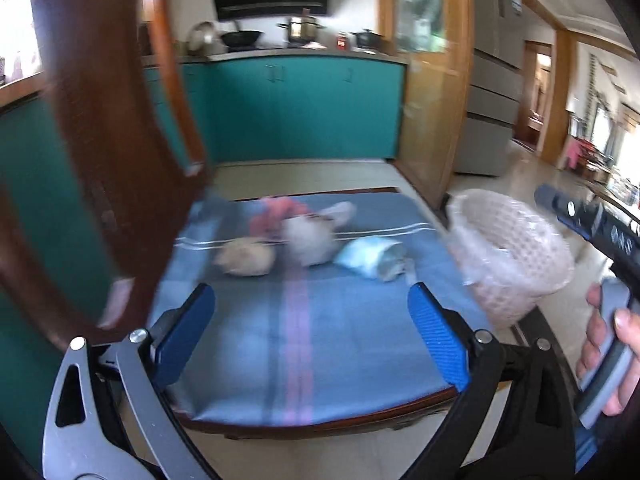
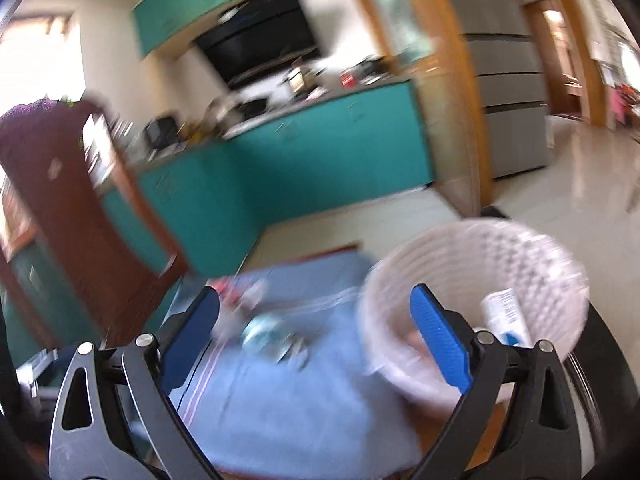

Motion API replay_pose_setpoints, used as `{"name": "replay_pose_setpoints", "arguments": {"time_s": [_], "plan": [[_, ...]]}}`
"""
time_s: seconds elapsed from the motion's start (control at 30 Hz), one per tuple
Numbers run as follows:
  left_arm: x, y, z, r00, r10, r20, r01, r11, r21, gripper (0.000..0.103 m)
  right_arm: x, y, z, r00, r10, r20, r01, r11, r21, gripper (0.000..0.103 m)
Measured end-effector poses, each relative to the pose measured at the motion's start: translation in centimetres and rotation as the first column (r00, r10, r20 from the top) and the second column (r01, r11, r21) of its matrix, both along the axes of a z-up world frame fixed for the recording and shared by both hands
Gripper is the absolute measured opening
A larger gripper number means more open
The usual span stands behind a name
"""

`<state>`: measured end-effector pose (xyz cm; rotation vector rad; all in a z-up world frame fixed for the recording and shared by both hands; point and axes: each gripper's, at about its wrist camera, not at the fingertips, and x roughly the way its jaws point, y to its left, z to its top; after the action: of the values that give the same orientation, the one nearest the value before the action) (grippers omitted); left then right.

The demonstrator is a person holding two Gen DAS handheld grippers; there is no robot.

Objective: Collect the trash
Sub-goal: 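Bring both grippers back over the cushion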

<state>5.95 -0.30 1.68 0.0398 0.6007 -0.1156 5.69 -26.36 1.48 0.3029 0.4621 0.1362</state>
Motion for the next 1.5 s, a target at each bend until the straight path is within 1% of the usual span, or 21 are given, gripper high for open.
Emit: {"name": "replay_pose_setpoints", "arguments": {"time_s": [0.1,0.2,0.3,0.37,0.47,0.83,1.33,1.43,1.5], "plan": [[0.5,1.4,-1.1,0.999,-0.001,-0.037,0.000,1.000,-0.019,0.097,-0.3,3.8,-0.8,0.998,0.066,-0.024,-0.068,0.993,-0.093,0.094],[1.2,1.6,-2.1,0.998,0.010,-0.065,-0.010,1.000,-0.010,0.097,-0.4,5.2,-1.3,0.994,0.097,-0.045,-0.102,0.986,-0.128,0.094],[1.4,1.6,-2.8,0.996,0.003,-0.095,-0.005,1.000,-0.017,0.097,-0.3,5.9,-1.7,0.993,0.098,-0.060,-0.106,0.986,-0.130,0.094],[1.2,1.5,-3.0,0.995,-0.004,-0.099,0.002,1.000,-0.021,0.097,-0.1,5.7,-1.8,0.993,0.098,-0.067,-0.106,0.986,-0.130,0.094],[1.0,1.2,-2.9,0.995,-0.007,-0.095,0.005,1.000,-0.022,0.097,0.1,6.0,-2.1,0.992,0.099,-0.080,-0.109,0.985,-0.133,0.094],[1.4,1.7,-2.8,0.995,0.025,-0.102,-0.031,0.998,-0.062,0.097,0.2,5.9,-2.6,0.988,0.109,-0.109,-0.125,0.981,-0.148,0.094],[2.1,1.4,-3.4,0.993,0.028,-0.111,-0.034,0.998,-0.048,0.097,0.5,5.9,-2.8,0.986,0.114,-0.122,-0.133,0.979,-0.154,0.094],[2.8,1.6,-3.6,0.992,0.048,-0.113,-0.053,0.997,-0.047,0.097,1.2,6.3,-3.2,0.982,0.127,-0.142,-0.150,0.975,-0.164,0.094],[3.9,1.8,-3.9,0.991,0.077,-0.110,-0.082,0.996,-0.037,0.097,2.0,6.8,-3.7,0.977,0.139,-0.162,-0.167,0.971,-0.173,0.094]]}}
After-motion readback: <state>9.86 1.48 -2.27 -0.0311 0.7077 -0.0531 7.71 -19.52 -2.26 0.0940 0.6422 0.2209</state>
